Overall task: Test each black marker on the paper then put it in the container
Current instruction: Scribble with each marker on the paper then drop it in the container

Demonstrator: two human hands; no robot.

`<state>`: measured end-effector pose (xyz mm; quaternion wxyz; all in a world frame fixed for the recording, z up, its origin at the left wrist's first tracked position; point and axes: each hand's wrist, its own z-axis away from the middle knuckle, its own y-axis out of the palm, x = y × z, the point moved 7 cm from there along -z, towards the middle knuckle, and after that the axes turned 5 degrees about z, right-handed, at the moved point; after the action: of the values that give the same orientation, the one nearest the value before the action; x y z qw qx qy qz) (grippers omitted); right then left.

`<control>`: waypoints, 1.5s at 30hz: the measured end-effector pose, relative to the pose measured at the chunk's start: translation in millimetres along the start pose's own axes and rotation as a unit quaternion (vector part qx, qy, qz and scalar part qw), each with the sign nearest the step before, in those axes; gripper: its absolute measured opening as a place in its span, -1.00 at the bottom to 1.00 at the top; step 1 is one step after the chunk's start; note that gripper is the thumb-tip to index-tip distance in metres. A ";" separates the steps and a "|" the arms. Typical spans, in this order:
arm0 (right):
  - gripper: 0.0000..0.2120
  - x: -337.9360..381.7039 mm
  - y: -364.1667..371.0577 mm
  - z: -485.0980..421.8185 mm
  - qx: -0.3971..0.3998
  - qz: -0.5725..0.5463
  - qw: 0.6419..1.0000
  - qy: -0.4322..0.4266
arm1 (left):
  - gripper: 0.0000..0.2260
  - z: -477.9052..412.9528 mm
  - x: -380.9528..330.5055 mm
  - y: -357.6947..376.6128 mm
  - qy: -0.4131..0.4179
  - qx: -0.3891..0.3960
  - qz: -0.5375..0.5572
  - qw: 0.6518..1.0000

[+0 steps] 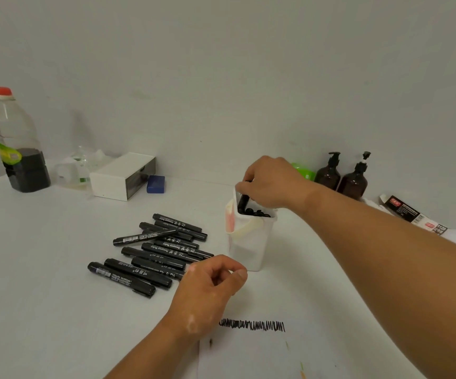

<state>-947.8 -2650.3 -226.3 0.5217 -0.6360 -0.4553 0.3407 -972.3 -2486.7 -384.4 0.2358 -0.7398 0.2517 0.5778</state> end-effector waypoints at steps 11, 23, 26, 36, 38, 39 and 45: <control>-0.33 15.4 41.5 -0.5 0.092 0.032 0.995 -0.011 | -0.94 -1.1 0.8 0.6 0.002 0.006 -0.005 1.000; -0.32 -6.2 21.4 0.8 0.070 -0.076 0.994 0.032 | -0.92 -0.5 -1.5 0.6 -0.005 0.007 -0.023 1.000; -0.41 -8.6 18.0 7.4 0.079 -0.119 0.989 0.026 | -0.92 1.3 -3.4 2.2 -0.006 0.009 -0.031 0.999; -0.63 -50.8 -36.8 79.8 -0.134 -0.219 0.965 0.045 | -0.90 1.4 -4.5 -1.1 -0.006 0.006 -0.041 0.999; -0.72 -64.0 -21.5 109.5 -0.145 -0.212 0.965 0.050 | -0.90 1.0 -4.2 -0.3 -0.007 0.008 -0.049 0.999; -0.76 -71.4 -7.5 123.3 -0.134 -0.218 0.965 0.062 | -0.91 0.7 -4.4 -0.4 -0.005 0.007 -0.054 0.999; -0.88 -94.2 78.4 184.7 -0.038 -0.275 0.954 0.111 | -0.94 1.6 -4.7 -2.7 0.017 -0.003 -0.096 0.995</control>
<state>-1131.4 -2676.2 -347.9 0.6178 -0.5398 -0.5641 0.0936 -972.8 -2483.2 -380.0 0.2838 -0.7706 0.1822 0.5408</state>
